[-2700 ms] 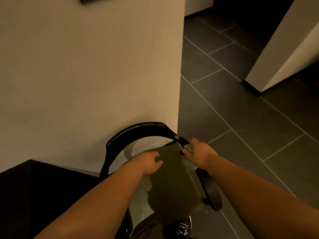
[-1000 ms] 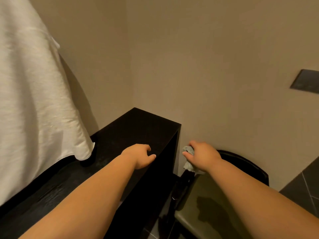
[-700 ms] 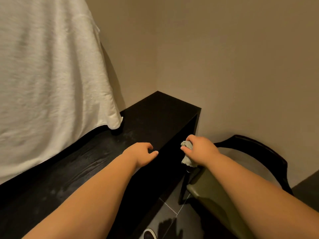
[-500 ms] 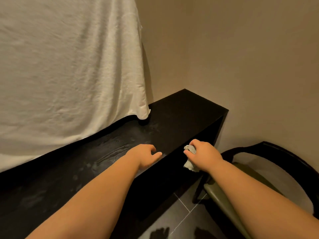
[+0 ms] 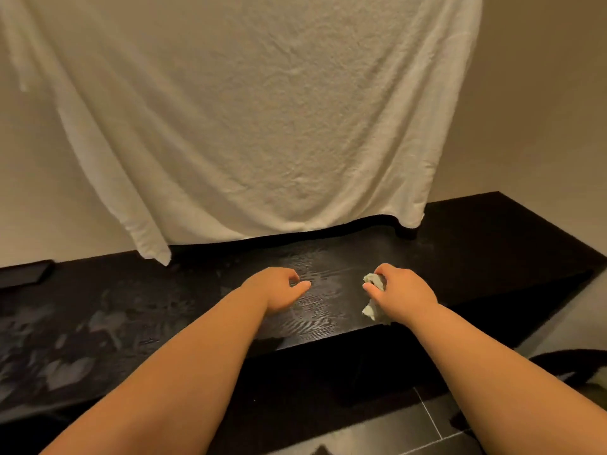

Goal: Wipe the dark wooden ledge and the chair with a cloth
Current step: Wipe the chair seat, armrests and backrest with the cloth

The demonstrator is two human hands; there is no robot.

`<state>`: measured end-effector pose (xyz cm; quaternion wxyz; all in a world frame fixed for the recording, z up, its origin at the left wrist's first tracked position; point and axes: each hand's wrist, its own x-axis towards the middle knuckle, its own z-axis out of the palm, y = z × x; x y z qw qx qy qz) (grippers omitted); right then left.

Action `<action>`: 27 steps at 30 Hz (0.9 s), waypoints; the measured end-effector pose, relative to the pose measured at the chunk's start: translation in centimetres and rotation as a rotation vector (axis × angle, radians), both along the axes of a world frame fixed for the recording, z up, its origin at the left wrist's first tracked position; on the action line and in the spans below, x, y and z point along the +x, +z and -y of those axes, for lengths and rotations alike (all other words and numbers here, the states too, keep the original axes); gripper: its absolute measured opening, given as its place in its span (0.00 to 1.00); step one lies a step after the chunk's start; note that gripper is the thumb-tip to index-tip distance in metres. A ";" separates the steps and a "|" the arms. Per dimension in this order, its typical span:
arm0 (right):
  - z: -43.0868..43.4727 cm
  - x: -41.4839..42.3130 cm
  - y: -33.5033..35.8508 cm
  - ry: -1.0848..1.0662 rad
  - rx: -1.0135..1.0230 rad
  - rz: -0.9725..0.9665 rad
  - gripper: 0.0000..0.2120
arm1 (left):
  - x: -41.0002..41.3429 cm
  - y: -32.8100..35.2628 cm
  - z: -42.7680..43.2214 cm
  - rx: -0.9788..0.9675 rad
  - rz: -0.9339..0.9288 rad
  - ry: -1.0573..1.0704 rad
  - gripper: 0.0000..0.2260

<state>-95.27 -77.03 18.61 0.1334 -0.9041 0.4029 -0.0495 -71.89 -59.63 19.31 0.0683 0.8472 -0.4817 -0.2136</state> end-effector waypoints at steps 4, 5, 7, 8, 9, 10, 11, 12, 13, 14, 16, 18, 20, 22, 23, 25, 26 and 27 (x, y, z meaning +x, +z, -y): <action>-7.1 8.6 0.5 0.144 0.003 0.019 0.21 | 7.5 0.2 -10.4 0.056 0.015 0.148 0.26; -8.8 10.6 0.6 0.180 -0.001 0.025 0.21 | 9.4 0.3 -12.8 0.058 0.017 0.187 0.26; -12.0 14.3 0.7 0.235 -0.010 0.041 0.21 | 13.0 0.6 -17.4 0.058 0.030 0.257 0.25; -13.6 16.1 0.7 0.260 -0.012 0.045 0.22 | 14.5 0.8 -19.6 0.056 0.039 0.290 0.25; -15.1 17.8 0.7 0.287 -0.013 0.047 0.22 | 15.9 1.0 -21.7 0.049 0.047 0.319 0.25; -16.6 19.5 0.6 0.313 -0.009 0.049 0.21 | 17.1 1.1 -23.7 0.043 0.048 0.346 0.24; -18.2 21.2 0.6 0.335 -0.004 0.052 0.21 | 18.2 1.0 -25.7 0.039 0.044 0.372 0.24; -19.7 22.7 0.6 0.357 0.004 0.057 0.20 | 19.2 0.9 -27.7 0.037 0.040 0.394 0.24; -21.2 24.3 0.6 0.379 0.012 0.061 0.20 | 20.0 0.7 -29.6 0.035 0.038 0.413 0.25; -22.7 25.7 0.6 0.403 0.019 0.065 0.21 | 20.7 0.5 -31.5 0.036 0.036 0.428 0.25; -25.5 28.4 0.5 0.447 0.037 0.071 0.21 | 22.0 0.2 -34.9 0.045 0.033 0.464 0.26; -28.0 30.7 0.4 0.486 0.052 0.067 0.20 | 23.2 0.0 -37.9 0.052 0.031 0.500 0.26; -30.2 32.9 0.3 0.528 0.055 0.058 0.19 | 24.0 -0.2 -40.5 0.054 0.028 0.533 0.26; -32.2 35.0 0.0 0.573 0.055 0.060 0.20 | 24.8 -0.5 -43.0 0.054 0.029 0.568 0.26; -33.2 36.0 -0.1 0.595 0.061 0.061 0.20 | 25.2 -0.7 -44.1 0.058 0.028 0.587 0.26; -35.0 38.0 -0.3 0.639 0.070 0.056 0.20 | 25.8 -1.1 -46.0 0.070 0.028 0.620 0.26; -35.7 39.0 -0.4 0.662 0.071 0.052 0.19 | 26.3 -1.3 -46.8 0.075 0.029 0.635 0.26; -36.3 40.1 -0.6 0.684 0.072 0.048 0.19 | 26.7 -1.4 -47.5 0.081 0.029 0.650 0.26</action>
